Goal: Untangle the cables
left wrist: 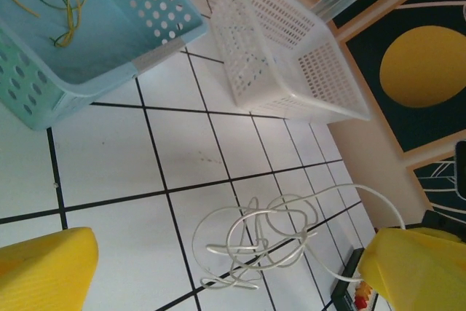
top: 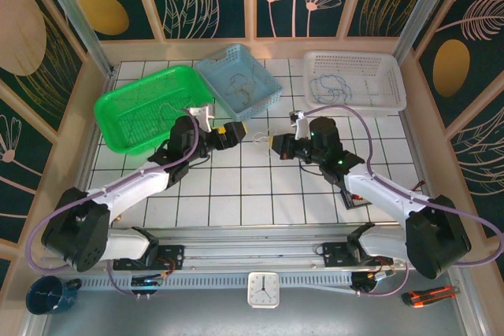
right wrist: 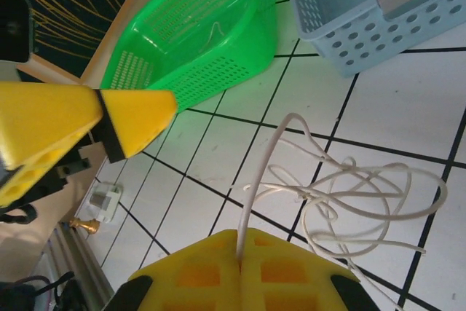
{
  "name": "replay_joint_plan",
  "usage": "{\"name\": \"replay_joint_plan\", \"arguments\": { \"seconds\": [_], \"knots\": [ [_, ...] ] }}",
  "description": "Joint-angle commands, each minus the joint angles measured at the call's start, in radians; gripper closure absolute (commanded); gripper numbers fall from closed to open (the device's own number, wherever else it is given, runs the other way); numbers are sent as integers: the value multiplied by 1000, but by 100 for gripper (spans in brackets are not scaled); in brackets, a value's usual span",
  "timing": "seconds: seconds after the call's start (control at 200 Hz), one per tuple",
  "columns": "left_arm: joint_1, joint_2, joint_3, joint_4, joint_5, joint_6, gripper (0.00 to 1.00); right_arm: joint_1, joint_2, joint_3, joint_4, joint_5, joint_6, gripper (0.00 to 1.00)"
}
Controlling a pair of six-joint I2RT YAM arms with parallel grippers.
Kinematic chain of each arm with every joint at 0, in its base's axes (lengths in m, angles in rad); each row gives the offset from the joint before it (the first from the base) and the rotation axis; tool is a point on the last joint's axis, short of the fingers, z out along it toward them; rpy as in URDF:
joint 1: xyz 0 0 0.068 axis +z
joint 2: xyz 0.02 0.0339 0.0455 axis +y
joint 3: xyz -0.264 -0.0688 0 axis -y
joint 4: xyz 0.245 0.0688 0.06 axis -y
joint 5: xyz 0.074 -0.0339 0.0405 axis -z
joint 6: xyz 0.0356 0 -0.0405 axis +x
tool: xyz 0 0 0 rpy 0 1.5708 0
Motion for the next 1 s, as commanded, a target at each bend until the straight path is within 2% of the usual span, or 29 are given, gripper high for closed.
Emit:
{"name": "replay_joint_plan", "arguments": {
  "seconds": [0.0, 0.135, 0.31, 0.52, 0.686, 0.821, 0.996],
  "knots": [
    [-15, 42, -3, 61, 29, -8, 3, -4, 2, -26, 64, -44, 32, 100],
    [-39, 93, 14, 42, 7, 50, 5, -5, 5, -35, 93, -68, 50, 100],
    [-61, 140, 11, 66, 17, 92, 11, -4, 8, -32, 98, -76, 58, 100],
    [-88, 184, 13, 127, 16, 52, 15, -3, 25, -32, 117, -88, 72, 100],
    [-110, 234, 26, 163, -26, -26, 24, 8, 43, -35, 134, -90, 81, 100],
    [-117, 266, 11, 239, -41, -99, 37, 21, 57, -41, 146, -90, 87, 100],
    [-117, 291, -8, 309, -45, -141, 70, 21, 41, -36, 149, -102, 96, 100]
  ]
}}
